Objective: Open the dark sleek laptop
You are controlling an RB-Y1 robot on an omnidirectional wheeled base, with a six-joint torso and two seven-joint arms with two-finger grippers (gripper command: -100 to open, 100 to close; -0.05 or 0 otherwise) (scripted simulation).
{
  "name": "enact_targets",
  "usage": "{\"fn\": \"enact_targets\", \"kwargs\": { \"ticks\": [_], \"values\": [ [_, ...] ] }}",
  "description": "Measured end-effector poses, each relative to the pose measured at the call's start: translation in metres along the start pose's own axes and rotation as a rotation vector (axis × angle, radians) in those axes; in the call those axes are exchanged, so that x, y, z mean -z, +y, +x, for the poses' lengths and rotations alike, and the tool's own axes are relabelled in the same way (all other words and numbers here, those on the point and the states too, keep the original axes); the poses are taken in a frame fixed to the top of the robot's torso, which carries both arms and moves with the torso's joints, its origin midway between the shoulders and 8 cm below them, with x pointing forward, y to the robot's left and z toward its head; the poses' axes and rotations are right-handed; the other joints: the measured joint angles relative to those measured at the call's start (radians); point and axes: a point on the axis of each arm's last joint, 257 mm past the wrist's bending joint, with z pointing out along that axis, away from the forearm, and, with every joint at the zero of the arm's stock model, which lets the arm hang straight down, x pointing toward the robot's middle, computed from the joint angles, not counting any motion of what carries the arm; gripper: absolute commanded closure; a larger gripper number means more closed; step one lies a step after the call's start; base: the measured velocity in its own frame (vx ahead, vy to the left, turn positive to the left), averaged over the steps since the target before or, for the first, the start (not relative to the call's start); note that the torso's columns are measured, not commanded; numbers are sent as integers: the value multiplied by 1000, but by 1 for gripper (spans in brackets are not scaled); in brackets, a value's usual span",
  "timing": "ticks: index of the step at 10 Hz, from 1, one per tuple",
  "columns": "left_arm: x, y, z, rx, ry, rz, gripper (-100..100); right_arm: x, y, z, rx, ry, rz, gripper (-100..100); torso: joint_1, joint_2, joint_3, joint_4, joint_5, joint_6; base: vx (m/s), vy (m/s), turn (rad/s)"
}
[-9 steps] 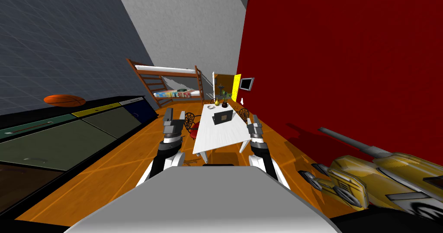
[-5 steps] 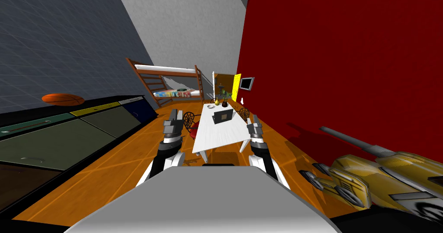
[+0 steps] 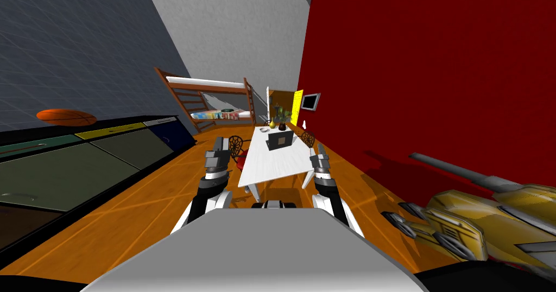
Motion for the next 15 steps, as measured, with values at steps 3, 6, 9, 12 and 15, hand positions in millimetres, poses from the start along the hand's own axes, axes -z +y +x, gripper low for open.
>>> {"fn": "enact_targets", "kwargs": {
  "ticks": [3, 6, 9, 12, 15],
  "values": [
    [0, 0, 0, 0, 0, 0, 0, 0, -8, 1, 28, 39, 16, -100, 7, 122, -233, 118, 2, 0, -104, 144, 87],
    [0, 0, 0, 1, 0, 0, 0, 3, -27, 4, 86, 102, 48, -100, 2, 119, -242, 120, 1, 0, -96, 245, 109],
    [0, 0, 0, 1, 0, -1, 0, 4, -52, 1, 174, 178, 96, -100, 1, 119, -243, 120, 0, 0, -39, 278, 129],
    [0, 0, 0, 0, 0, -1, 0, 6, -85, -6, 299, 263, 156, -100, -4, 120, -242, 121, -1, 0, -21, 213, 77],
    [0, 0, 0, 0, 0, -1, 0, 7, -103, -13, 382, 309, 194, -100, 1, 119, -242, 120, 1, 0, 21, 226, 121]
  ]
}}
